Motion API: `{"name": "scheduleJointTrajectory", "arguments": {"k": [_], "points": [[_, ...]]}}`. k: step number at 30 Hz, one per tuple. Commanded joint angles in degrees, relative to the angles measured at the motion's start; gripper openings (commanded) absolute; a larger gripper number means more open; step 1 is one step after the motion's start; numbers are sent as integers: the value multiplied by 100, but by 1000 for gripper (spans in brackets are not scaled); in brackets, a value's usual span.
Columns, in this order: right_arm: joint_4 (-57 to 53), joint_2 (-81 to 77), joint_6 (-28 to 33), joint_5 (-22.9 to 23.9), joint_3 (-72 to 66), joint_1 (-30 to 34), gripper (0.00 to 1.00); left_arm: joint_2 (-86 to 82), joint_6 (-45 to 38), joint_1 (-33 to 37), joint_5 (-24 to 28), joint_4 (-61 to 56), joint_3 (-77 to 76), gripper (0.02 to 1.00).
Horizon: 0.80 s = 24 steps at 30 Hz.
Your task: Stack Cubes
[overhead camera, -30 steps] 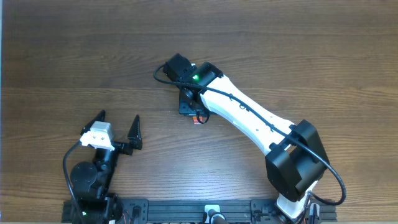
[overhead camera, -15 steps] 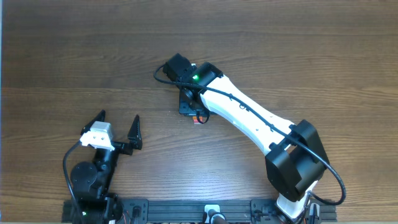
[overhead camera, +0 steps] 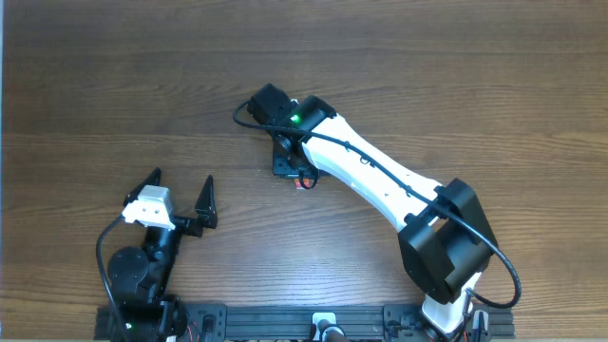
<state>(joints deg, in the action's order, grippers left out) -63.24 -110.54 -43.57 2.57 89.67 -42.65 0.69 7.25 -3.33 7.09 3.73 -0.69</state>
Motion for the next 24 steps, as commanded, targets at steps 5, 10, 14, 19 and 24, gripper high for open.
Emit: {"name": "scheduleJointTrajectory", "arguments": {"k": [5,10,14,19,24], "points": [[28,-114,-57,68,-61,-52,220,-33,-83,-26,-9,2,35,1000],[26,-114,-57,48,-61,-52,531,-31,-83,-26,-9,2,35,1000],[26,-114,-55,48,-61,-52,875,-31,-83,-26,-9,2,35,1000],[4,-111,-55,44,-55,-52,991,-31,-83,-26,-9,4,35,1000],[-422,-111,144,55,334,-9,991,-31,-83,-26,-7,2,35,1000]]}}
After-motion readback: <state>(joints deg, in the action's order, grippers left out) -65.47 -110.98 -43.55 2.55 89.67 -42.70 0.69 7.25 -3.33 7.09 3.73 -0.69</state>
